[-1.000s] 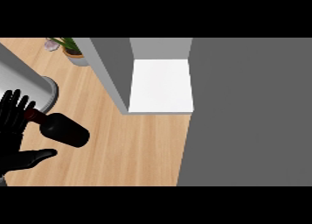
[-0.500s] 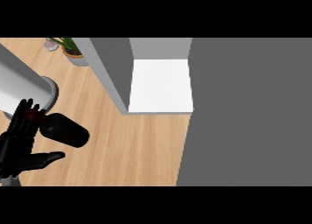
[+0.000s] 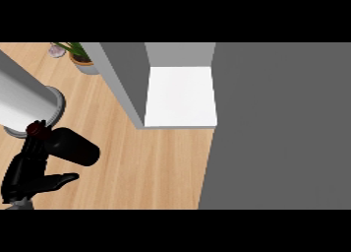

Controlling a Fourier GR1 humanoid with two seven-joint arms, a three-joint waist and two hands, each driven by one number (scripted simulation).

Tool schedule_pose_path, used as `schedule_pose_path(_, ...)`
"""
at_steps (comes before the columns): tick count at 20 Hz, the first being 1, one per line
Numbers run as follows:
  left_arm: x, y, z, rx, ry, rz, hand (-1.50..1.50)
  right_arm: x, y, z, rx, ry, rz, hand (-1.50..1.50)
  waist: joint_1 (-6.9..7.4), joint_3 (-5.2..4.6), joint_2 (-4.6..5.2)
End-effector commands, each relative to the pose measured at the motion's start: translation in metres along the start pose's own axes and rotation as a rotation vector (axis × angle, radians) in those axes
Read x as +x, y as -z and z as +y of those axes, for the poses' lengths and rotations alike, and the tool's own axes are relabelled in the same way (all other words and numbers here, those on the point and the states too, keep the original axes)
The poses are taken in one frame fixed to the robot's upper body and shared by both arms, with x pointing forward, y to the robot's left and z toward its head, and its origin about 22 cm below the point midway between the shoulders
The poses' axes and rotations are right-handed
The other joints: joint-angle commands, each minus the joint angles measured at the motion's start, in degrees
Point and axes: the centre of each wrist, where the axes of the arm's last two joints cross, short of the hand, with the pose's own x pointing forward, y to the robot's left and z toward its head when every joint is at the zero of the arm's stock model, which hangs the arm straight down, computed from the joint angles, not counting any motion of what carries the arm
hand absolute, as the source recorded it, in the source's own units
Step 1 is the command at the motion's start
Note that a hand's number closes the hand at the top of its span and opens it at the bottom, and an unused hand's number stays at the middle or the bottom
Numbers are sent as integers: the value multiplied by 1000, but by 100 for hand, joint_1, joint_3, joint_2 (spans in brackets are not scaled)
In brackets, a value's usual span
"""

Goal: Pick up the wine, place it into the cabinet and close the cabinet

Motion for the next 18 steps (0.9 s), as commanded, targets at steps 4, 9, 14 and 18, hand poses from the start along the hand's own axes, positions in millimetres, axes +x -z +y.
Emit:
schedule_pose_path(4, -18, 18, 9, -14, -53, 24, -150, 10, -24, 0, 64, 29, 1, -150, 0, -1, 6)
schedule_pose_path(9, -49, 4, 16, -19, -104, 29, -150, 21, -20, 4, 70, 51, -20, -150, -24, -7, -1)
schedule_pose_path(14, -54, 21, 8, -31, -93, 38, -150, 7, -23, -2, 60, 59, -11, -150, -21, -1, 15)
schedule_pose_path(18, -64, 9, 12, -42, -95, 24, -150, 21, -25, -5, 70, 52, -8, -150, -29, -3, 1)
